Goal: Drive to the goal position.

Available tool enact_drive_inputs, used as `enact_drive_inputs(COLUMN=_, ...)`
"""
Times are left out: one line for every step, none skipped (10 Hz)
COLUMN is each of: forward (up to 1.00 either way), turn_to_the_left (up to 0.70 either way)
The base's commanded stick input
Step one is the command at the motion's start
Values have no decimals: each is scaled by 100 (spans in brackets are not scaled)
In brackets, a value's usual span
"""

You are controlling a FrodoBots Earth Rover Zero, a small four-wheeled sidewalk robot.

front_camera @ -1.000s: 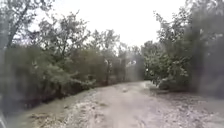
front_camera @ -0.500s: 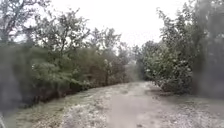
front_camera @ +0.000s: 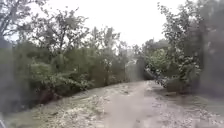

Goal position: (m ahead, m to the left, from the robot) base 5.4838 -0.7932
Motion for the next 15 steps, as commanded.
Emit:
enact_drive_inputs(forward=45, turn_to_the_left=0)
enact_drive_inputs(forward=45, turn_to_the_left=0)
enact_drive_inputs(forward=45, turn_to_the_left=0)
enact_drive_inputs(forward=45, turn_to_the_left=0)
enact_drive_inputs(forward=45, turn_to_the_left=0)
enact_drive_inputs(forward=45, turn_to_the_left=0)
enact_drive_inputs(forward=45, turn_to_the_left=0)
enact_drive_inputs(forward=45, turn_to_the_left=0)
enact_drive_inputs(forward=45, turn_to_the_left=0)
enact_drive_inputs(forward=45, turn_to_the_left=0)
enact_drive_inputs(forward=45, turn_to_the_left=-2)
enact_drive_inputs(forward=45, turn_to_the_left=-11)
enact_drive_inputs(forward=45, turn_to_the_left=-19)
enact_drive_inputs(forward=45, turn_to_the_left=-27)
enact_drive_inputs(forward=45, turn_to_the_left=-27)
